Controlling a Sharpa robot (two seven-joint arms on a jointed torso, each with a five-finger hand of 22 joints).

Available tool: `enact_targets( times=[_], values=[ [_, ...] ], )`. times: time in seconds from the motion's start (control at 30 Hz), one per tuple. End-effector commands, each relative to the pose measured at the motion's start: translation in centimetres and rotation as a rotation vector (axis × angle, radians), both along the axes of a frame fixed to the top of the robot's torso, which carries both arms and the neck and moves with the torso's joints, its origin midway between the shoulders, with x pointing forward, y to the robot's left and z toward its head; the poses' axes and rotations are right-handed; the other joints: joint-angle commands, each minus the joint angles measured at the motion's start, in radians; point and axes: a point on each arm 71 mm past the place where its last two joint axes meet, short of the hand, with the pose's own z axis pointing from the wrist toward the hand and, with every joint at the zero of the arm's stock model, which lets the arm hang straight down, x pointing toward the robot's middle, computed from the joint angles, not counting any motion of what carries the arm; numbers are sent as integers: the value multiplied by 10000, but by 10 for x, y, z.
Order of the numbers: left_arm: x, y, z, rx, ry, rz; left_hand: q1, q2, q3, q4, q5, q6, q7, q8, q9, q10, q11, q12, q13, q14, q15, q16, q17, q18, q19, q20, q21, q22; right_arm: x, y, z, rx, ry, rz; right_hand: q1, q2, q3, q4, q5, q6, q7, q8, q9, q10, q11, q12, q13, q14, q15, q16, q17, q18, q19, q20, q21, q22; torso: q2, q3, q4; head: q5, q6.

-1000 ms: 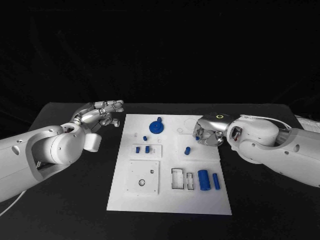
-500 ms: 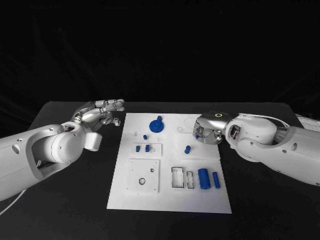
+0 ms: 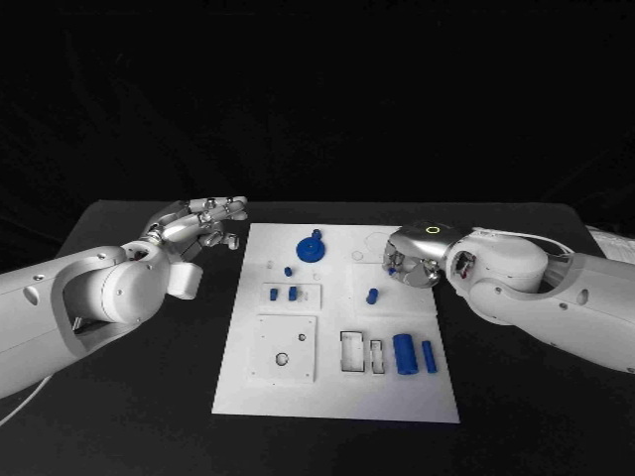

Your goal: Assemble the parts on the task board

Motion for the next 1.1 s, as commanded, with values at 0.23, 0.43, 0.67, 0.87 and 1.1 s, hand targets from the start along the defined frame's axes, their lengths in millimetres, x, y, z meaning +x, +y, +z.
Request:
enact_targets(
  times=[0.23, 0.43, 0.67, 0.87, 1.1],
  values=[
    [-1, -1, 1, 81, -102, -120, 80, 5, -7, -73, 41, -75, 1, 71, -6, -106, -9, 73, 20, -73, -6, -7, -33, 158, -25, 40, -58, -29, -4, 3, 4, 358, -601, 61, -76, 20, 44, 20, -82, 41, 15, 15, 20, 44, -6, -15, 15, 354, -93, 48, 2, -84, -21, -64, 81, 35, 1, 0, -4, -2, 8],
    [-1, -2, 1, 84, -75, -155, 81, 6, -7, -74, 41, -75, 2, 72, -5, -108, -8, 75, 21, -59, -6, 13, 7, 152, -17, 40, -23, -8, -4, 1, 5, 585, -560, -25, -88, 20, 47, 29, -95, 37, 15, 10, 21, 42, -5, -22, 16, 353, -92, 47, -2, -84, -23, -64, 83, 36, -8, 1, -13, 4, 22],
    [-1, -2, 1, 83, -68, -167, 81, 4, -9, -79, 38, -93, 18, 74, -6, -138, 5, 94, 26, -71, 2, 1, -29, 159, -26, 45, -70, -37, -10, 1, 10, 802, -606, 57, -88, 20, 47, 29, -95, 37, 15, 10, 21, 42, -5, -22, 16, 353, -92, 47, -2, -84, -23, -64, 83, 36, 1, 11, -15, 18, -3],
    [0, -1, 0, 90, -71, -148, 81, 4, -9, -79, 38, -93, 18, 74, -6, -138, 5, 94, 26, -71, 2, 1, -29, 159, -26, 45, -70, -37, -20, 5, 20, 1206, -711, 280, -96, 21, 51, 34, -103, 36, 15, 7, 22, 43, -5, -25, 16, 354, -91, 58, 14, -84, -24, -64, 87, 40, -7, 5, -9, 38, -10],
    [0, -3, 0, 80, -76, -171, 83, 4, -8, -83, 38, -104, 23, 75, -7, -155, 12, 104, 28, -74, 6, 0, -36, 158, -27, 48, -73, -39, -35, 22, 37, 1885, -722, 798, -102, 12, 53, 36, -110, 31, 18, 2, 22, 40, -4, -32, 17, 354, -91, 61, 17, -88, -21, -63, 101, 58, -7, 5, 5, 130, 9]
  ],
)
